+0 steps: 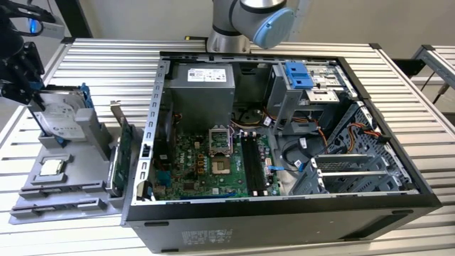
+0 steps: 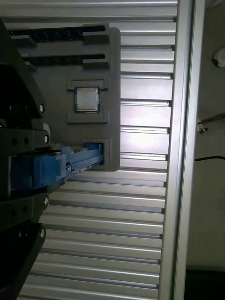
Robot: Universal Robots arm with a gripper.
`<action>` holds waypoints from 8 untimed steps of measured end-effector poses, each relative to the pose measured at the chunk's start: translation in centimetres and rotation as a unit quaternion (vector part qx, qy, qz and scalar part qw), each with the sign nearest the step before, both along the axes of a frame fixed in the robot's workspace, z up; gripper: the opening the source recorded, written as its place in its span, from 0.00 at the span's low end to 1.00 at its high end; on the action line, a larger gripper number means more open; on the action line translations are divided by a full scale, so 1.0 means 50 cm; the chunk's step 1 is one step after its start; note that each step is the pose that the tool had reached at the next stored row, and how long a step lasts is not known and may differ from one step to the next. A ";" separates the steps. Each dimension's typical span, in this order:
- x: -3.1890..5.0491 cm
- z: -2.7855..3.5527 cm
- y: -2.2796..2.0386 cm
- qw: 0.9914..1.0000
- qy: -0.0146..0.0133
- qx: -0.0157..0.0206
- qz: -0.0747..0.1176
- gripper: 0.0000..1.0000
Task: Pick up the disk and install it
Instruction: 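Pick up the disk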
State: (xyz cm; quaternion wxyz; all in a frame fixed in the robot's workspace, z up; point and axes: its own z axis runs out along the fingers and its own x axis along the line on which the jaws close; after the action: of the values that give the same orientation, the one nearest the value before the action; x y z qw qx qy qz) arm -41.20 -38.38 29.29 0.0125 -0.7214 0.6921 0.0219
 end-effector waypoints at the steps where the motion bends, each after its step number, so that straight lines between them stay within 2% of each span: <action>1: 0.000 0.000 0.0000 1.000 0.000 0.000 0.000 0.00; 6: 0.000 -0.005 0.0001 1.000 0.000 0.000 0.000 0.00; 8: 0.000 -0.011 0.0000 1.000 -0.001 0.000 0.000 0.00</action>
State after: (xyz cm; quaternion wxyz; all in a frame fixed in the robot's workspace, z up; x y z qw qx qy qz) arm -41.21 -38.38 28.75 0.0136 -0.7213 0.6921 0.0209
